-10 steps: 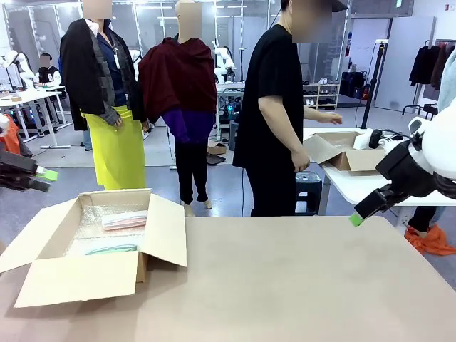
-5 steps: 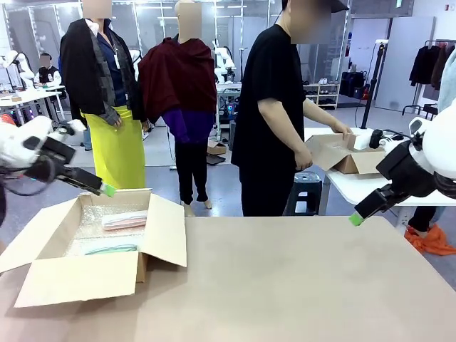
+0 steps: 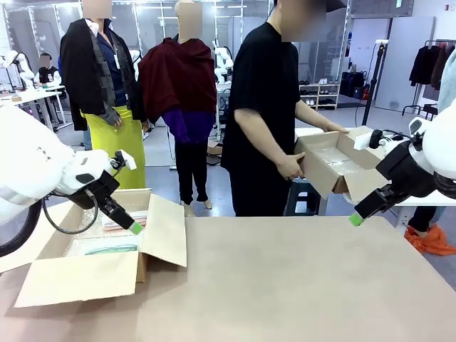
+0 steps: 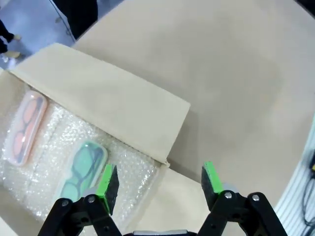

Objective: Pack the glasses set securely to prepare it for shipping.
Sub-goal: Position the Package Box on the left side of the table.

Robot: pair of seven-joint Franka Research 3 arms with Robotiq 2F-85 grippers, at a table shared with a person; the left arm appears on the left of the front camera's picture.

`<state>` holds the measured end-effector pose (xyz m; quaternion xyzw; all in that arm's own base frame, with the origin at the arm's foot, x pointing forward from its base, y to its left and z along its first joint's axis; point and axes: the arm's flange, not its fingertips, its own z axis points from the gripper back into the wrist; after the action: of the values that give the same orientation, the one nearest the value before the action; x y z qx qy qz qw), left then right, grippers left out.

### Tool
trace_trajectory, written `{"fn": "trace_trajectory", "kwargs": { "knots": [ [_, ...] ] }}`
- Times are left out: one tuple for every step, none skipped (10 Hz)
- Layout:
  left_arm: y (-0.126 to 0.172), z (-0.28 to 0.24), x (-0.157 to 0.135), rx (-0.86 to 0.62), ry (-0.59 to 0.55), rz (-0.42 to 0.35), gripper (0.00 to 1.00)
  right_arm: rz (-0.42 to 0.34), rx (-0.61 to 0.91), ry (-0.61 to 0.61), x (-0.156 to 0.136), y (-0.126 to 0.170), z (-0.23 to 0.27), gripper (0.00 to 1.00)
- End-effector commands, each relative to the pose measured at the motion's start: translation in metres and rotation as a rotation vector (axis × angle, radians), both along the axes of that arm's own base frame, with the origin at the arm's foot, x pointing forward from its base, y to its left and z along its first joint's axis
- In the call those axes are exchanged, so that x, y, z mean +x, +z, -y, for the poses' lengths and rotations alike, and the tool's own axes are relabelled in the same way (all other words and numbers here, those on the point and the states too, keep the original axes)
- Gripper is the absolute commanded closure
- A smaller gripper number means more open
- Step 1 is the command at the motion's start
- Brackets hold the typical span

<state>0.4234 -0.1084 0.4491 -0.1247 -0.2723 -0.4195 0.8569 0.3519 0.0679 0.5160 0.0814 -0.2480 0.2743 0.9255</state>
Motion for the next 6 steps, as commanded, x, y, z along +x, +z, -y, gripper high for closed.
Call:
{"fn": "trace_trajectory", "kwargs": {
  "knots": [
    [0.001, -0.004, -0.008, 0.038, 0.035, 0.002, 0.16, 0.012, -0.008, -0.003, 0.0, -0.001, -0.001, 0.0],
    [0.002, -0.008, -0.006, 0.005, 0.031, -0.038, 0.16, 0.012, -0.008, -0.003, 0.0, -0.001, -0.001, 0.0],
    [-0.003, 0.003, -0.003, 0.025, 0.001, -0.005, 0.16, 0.012, -0.008, -0.003, 0.0, -0.001, -0.001, 0.0],
    [-0.003, 0.003, -0.003, 0.025, 0.001, -0.005, 0.16, 0.012, -0.008, -0.003, 0.0, -0.001, -0.001, 0.0],
    [-0.003, 0.003, -0.003, 0.025, 0.001, -0.005, 0.16, 0.012, -0.008, -0.003, 0.0, -0.001, -0.001, 0.0],
    [-0.003, 0.003, -0.003, 0.025, 0.001, -0.005, 0.16, 0.012, -0.008, -0.003, 0.0, -0.001, -0.001, 0.0]
  ]
}}
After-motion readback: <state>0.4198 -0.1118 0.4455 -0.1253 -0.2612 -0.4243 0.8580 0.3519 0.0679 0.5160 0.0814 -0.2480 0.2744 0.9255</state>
